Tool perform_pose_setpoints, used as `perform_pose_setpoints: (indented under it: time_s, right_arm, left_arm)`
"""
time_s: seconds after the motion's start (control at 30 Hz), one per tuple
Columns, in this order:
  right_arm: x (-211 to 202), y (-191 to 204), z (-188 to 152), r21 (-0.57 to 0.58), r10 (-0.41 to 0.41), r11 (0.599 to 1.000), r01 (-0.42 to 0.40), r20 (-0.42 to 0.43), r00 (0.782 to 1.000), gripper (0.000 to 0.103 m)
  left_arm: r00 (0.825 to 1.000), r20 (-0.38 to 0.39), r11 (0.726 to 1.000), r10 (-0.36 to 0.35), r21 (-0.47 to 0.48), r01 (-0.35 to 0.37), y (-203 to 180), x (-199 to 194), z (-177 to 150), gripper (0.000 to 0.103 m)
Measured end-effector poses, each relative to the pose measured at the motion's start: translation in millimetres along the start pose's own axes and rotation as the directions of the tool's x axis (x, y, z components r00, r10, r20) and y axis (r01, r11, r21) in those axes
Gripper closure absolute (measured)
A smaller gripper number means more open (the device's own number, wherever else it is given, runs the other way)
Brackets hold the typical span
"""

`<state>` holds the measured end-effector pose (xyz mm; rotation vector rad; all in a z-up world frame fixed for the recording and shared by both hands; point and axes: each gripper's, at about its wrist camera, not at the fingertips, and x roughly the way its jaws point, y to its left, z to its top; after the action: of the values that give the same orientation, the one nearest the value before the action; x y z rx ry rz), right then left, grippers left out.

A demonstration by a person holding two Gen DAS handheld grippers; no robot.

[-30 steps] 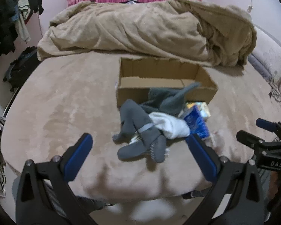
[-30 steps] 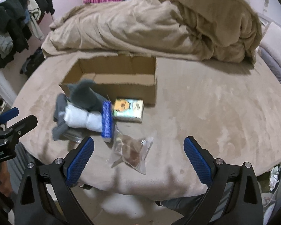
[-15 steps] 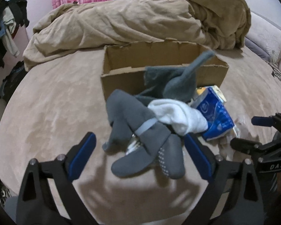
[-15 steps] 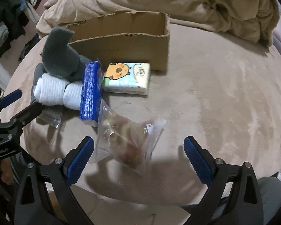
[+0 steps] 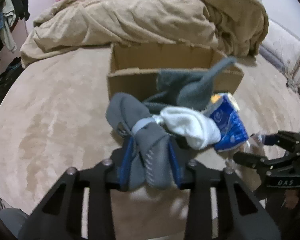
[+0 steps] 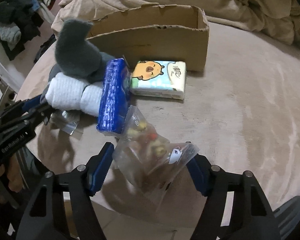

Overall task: Organize objects
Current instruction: 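Grasp the grey mitten with the left tool while the right tool grasps the snack bag, then lower the mitten and snack bag into the box and open both tools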

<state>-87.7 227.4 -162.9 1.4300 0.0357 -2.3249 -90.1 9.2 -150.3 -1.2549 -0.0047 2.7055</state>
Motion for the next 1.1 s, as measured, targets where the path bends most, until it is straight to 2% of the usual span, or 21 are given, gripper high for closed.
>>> perform_pose_setpoints:
  time_s: [0.1,0.37,0.57,0.73,0.83,1.03,1.1]
  right_arm:
    - [-5,-1,-1,0.008,0.01,1.0,-0.01,0.003,1.0,0.031]
    - [-41,-4,4,0.025,-0.011,1.0,0.009,0.061,0.998,0.034]
    - [-83,-4,17,0.022,-0.026,0.999,0.023,0.133,0.991,0.034]
    - [-118,-5,34,0.018,-0.025,1.0,0.022,0.197,0.98,0.034]
    - [-131,-1,49,-0.018,-0.021,1.0,0.025,0.226,0.974,0.034]
    - [-132,-5,81,-0.046,-0.025,0.998,0.04,0.286,0.958,0.034]
    - [-124,-8,93,-0.057,-0.022,0.998,0.04,0.291,0.956,0.034]
  left_arm:
    - [1.0,0.015,1.0,-0.003,-0.029,0.003,7,-9,0,0.077]
    - [0.993,0.117,0.993,-0.008,-0.119,0.022,25,-57,11,0.079]
    - [0.983,0.183,0.99,-0.026,-0.133,0.051,30,-96,35,0.079]
    - [0.979,0.203,0.983,-0.032,-0.168,0.067,32,-124,61,0.079]
    - [0.967,0.253,0.985,-0.014,-0.161,0.056,30,-141,78,0.079]
    - [0.97,0.234,0.98,-0.061,-0.168,0.102,25,-121,101,0.079]
    - [0.97,0.225,0.984,-0.088,-0.132,0.12,16,-101,112,0.079]
